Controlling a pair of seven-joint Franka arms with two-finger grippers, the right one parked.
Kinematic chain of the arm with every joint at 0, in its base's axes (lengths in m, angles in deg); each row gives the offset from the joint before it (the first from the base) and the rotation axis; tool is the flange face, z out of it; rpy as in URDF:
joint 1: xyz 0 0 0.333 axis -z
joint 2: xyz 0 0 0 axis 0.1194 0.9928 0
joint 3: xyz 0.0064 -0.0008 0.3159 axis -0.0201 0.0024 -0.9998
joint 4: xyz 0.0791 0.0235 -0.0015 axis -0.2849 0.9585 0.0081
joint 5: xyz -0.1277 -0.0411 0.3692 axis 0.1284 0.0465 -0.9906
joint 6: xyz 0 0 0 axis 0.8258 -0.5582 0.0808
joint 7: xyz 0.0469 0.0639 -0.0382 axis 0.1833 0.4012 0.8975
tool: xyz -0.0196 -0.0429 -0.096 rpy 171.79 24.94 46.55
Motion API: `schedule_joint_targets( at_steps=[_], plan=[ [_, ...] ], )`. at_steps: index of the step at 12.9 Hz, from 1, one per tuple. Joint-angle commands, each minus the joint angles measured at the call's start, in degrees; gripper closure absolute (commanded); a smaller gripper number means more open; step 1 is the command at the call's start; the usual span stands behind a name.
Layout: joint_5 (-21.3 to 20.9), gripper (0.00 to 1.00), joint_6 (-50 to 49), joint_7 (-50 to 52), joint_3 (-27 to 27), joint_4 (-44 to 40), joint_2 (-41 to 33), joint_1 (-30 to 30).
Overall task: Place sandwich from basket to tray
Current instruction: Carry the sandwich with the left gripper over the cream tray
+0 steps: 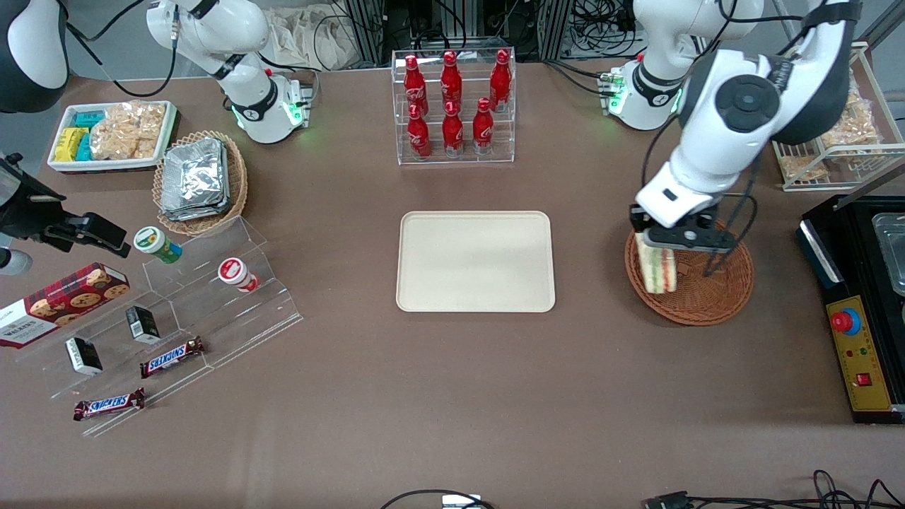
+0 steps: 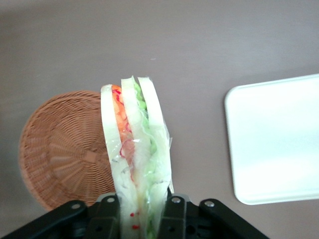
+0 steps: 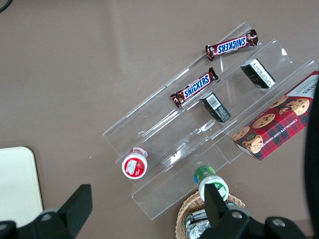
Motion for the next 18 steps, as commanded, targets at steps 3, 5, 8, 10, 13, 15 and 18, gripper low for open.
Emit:
schedule_joint_targets(
  at_steps=[3,5,8,10,13,15,18],
  plan=[
    [5.11,0.68,-0.80,-0.18,-0.66,-3.88,2.67,7.12],
    [5.21,0.67,-0.10,2.88,-0.58,-5.82,5.66,10.03],
    [4.86,0.67,7.36,11.75,-0.22,-5.91,10.93,14.86],
    [4.68,0.68,10.96,13.79,-0.22,-5.48,14.27,17.06],
    [4.15,0.68,14.49,15.90,-0.22,-5.12,18.85,19.61],
    [4.15,0.69,16.77,16.00,-0.14,-4.33,20.78,19.88],
    [3.98,0.70,20.11,16.00,-0.14,-1.00,21.84,21.73]
  ],
)
